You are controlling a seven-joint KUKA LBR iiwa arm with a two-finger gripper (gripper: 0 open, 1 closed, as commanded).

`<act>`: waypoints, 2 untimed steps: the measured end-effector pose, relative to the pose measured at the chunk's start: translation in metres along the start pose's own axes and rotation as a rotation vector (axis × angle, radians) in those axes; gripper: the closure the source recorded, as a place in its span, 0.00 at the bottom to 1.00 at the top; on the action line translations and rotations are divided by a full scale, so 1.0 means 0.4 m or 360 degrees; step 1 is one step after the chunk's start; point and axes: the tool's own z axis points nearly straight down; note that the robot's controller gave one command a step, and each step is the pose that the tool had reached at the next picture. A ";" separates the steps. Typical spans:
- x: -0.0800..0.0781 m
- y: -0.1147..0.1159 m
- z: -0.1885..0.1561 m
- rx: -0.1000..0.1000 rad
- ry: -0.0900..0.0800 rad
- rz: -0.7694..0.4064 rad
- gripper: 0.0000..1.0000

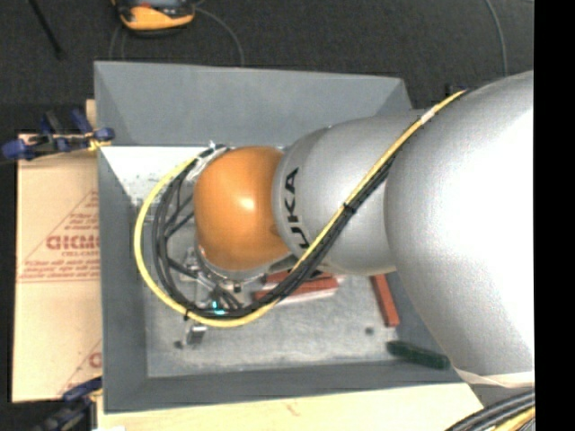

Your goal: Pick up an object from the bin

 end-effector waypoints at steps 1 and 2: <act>-0.006 -0.002 -0.010 -0.0003 -0.0011 0.0006 0.00; -0.037 -0.072 0.046 -0.0005 -0.0020 -0.0229 0.00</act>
Offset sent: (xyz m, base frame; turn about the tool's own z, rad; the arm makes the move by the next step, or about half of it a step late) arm 0.0368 -0.0940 -0.0657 -0.3662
